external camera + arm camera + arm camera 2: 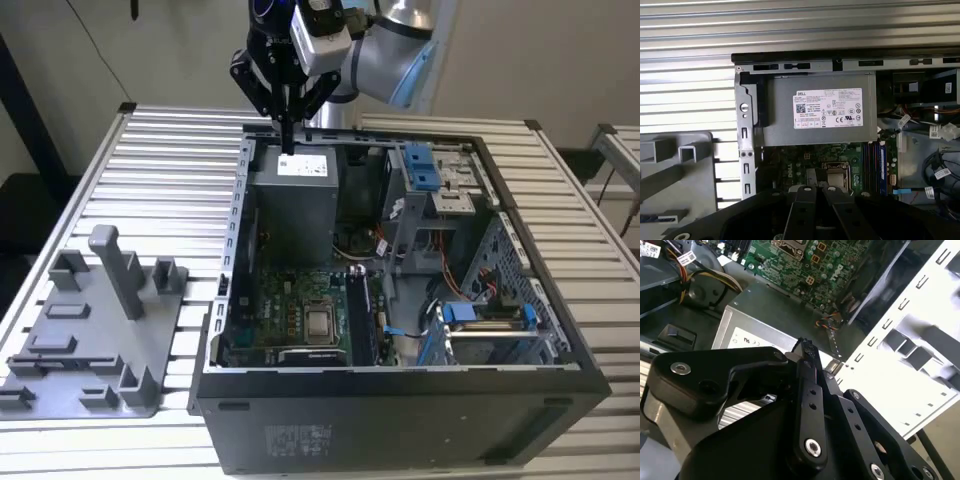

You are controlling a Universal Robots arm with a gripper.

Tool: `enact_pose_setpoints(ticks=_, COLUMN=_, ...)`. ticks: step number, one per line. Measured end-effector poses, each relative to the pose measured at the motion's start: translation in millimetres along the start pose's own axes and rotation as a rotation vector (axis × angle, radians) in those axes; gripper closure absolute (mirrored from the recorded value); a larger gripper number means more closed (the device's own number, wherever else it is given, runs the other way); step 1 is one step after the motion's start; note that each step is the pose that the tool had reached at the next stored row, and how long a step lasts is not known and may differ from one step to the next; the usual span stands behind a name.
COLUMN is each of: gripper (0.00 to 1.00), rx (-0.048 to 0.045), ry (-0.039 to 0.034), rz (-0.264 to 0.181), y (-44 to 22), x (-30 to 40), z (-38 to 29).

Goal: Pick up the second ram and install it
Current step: 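Reach for the second ram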

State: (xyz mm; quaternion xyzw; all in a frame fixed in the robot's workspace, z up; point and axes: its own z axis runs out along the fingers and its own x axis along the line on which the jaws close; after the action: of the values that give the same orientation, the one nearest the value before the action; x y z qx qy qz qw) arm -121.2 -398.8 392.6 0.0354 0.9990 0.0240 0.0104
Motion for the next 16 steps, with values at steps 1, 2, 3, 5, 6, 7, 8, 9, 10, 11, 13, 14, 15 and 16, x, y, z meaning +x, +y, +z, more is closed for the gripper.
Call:
enact_pose_setpoints(ticks=1, gripper=0.89, rx=0.0, ry=0.0, rz=0.0, y=0.0, x=0.0, z=0.0)
enact_pose_setpoints(ticks=2, gripper=0.89, rx=0.0, ry=0.0, rz=0.0, y=0.0, x=0.0, z=0.0)
enact_pose_setpoints(ticks=3, gripper=0.89, rx=0.0, ry=0.0, rz=0.0, y=0.0, x=0.0, z=0.0)
enact_pose_setpoints(ticks=5, gripper=0.89, rx=0.0, ry=0.0, rz=0.0, y=-0.1, x=0.7, z=0.1)
enact_pose_setpoints(ticks=6, gripper=0.89, rx=-0.0001, ry=0.0, rz=0.0, y=-0.1, x=1.5, z=0.3)
enact_pose_setpoints(ticks=7, gripper=0.89, rx=0.0002, ry=0.0001, rz=0.0, y=-0.2, x=2.7, z=0.3)
enact_pose_setpoints(ticks=8, gripper=0.89, rx=0.0003, ry=0.0002, rz=0.0, y=-0.4, x=4.6, z=0.4)
enact_pose_setpoints(ticks=9, gripper=0.89, rx=0.0001, ry=0.0001, rz=0.0, y=-0.5, x=7.0, z=0.4)
enact_pose_setpoints(ticks=10, gripper=0.89, rx=0.0, ry=0.0001, rz=-0.001, y=-0.7, x=9.4, z=0.5)
enact_pose_setpoints(ticks=11, gripper=0.89, rx=0.0, ry=0.0001, rz=-0.001, y=-0.9, x=11.9, z=0.6)
enact_pose_setpoints(ticks=13, gripper=0.89, rx=0.0001, ry=0.0002, rz=-0.003, y=-1.3, x=18.3, z=0.5)
enact_pose_setpoints(ticks=14, gripper=0.89, rx=0.0, ry=0.0001, rz=-0.003, y=-1.6, x=21.6, z=0.6)
enact_pose_setpoints(ticks=15, gripper=0.89, rx=0.0, ry=0.0001, rz=-0.003, y=-1.8, x=24.8, z=0.5)
enact_pose_setpoints(ticks=16, gripper=0.89, rx=0.0001, ry=0.0002, rz=-0.003, y=-2.0, x=27.9, z=0.4)
